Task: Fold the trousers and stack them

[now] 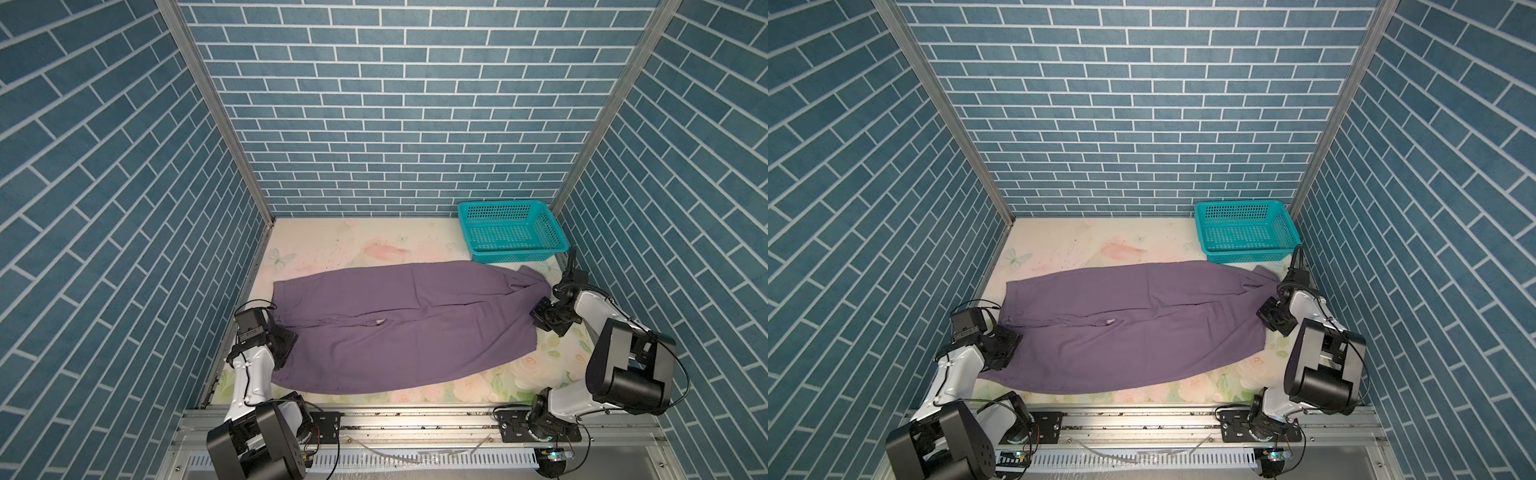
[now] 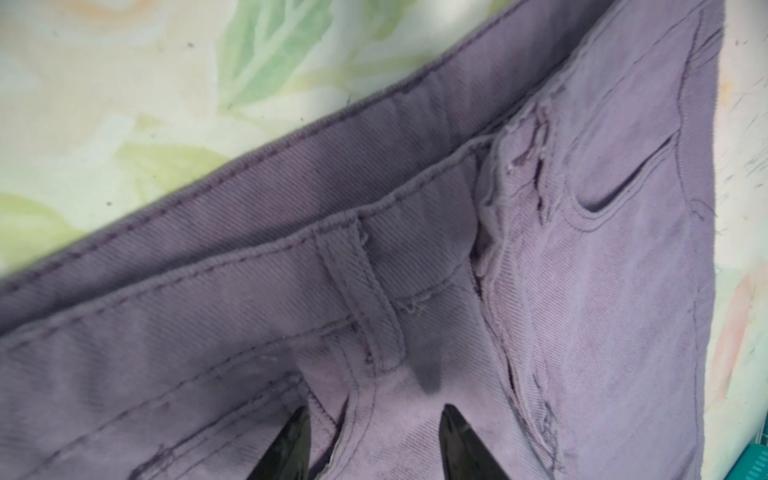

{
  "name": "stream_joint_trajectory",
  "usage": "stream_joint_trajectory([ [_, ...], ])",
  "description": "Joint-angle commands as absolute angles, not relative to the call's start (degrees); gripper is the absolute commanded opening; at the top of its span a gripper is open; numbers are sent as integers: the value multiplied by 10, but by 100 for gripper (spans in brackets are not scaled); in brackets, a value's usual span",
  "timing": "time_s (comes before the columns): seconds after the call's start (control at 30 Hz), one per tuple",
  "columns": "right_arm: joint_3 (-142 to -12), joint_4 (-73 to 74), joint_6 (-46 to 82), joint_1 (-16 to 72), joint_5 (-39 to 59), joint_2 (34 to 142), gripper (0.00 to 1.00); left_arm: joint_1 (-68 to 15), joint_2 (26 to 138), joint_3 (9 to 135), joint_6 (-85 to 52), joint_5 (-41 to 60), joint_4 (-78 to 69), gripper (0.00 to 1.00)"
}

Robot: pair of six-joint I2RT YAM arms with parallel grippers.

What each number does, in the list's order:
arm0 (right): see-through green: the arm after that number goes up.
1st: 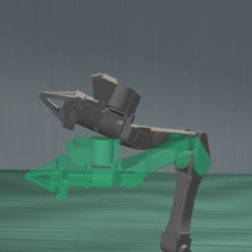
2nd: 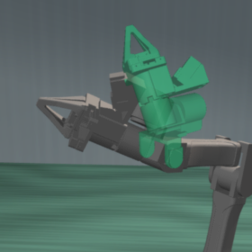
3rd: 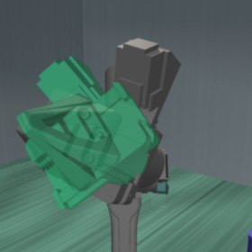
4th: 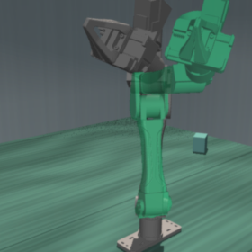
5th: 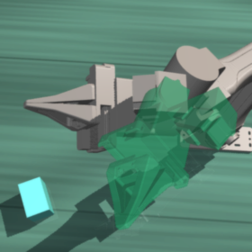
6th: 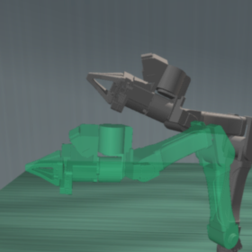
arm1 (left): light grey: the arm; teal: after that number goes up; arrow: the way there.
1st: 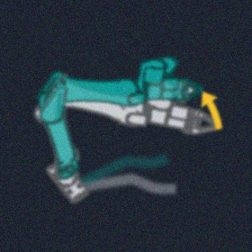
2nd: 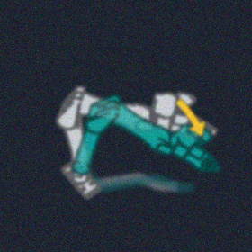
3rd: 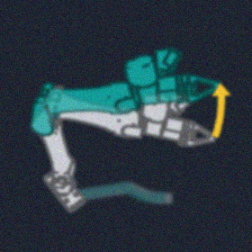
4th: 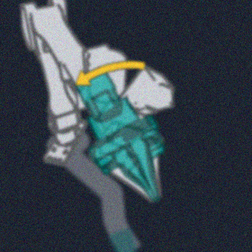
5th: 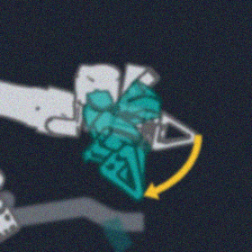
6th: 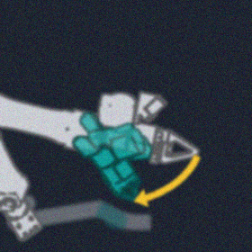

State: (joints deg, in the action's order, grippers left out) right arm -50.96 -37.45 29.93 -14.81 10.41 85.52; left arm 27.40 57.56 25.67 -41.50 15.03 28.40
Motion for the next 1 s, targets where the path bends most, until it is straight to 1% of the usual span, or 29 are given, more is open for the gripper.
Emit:
stream_joint_trajectory([
  [0.0,-595,-428,286,-122,77,853,0,272,571,251,-407,145,291,52],
  [0.13,-688,-488,263,-37,-3,883,0,272,570,256,-409,145,290,52],
  [0.17,-712,-500,252,0,-41,903,0,272,572,258,-408,142,289,52],
  [0.23,-746,-516,242,50,-82,943,0,272,575,262,-405,140,292,52],
  [0.3,-769,-517,242,87,-89,988,0,272,579,267,-404,141,294,52],
  [0.33,-776,-510,246,100,-85,1006,4,272,579,270,-403,141,295,52],
  [0.37,-778,-500,254,110,-79,1022,20,272,580,272,-403,142,297,52],
  [0.4,-777,-490,258,114,-69,1029,32,272,580,275,-402,141,299,52],
  [0.43,-776,-483,263,114,-61,1032,39,272,580,277,-401,141,302,52],
  [0.5,-771,-476,264,114,-59,1028,47,272,578,280,-400,140,307,52],
  [0.57,-766,-481,252,112,-84,1012,49,272,576,280,-400,137,310,52],
  [0.63,-752,-485,243,106,-108,988,48,272,574,279,-401,135,310,52],
  [0.67,-739,-486,241,99,-114,972,45,272,574,276,-402,133,308,52],
  [0.7,-723,-483,240,89,-114,957,39,272,574,275,-403,134,307,52],
  [0.73,-709,-481,241,78,-111,941,31,272,574,272,-404,134,305,52],
  [0.77,-691,-477,242,64,-104,925,17,272,574,270,-404,134,304,52],
  [0.8,-672,-473,245,47,-93,912,7,272,574,269,-404,134,303,52],
  [0.83,-656,-469,247,31,-81,902,1,272,574,269,-404,134,304,52],
  [0.9,-625,-458,254,-4,-42,891,0,272,574,267,-401,133,304,51],
  [0.93,-614,-451,256,-16,-21,890,2,272,575,266,-400,133,305,48],
  [0.97,-605,-444,258,-25,0,893,7,272,576,266,-398,131,305,45],
])
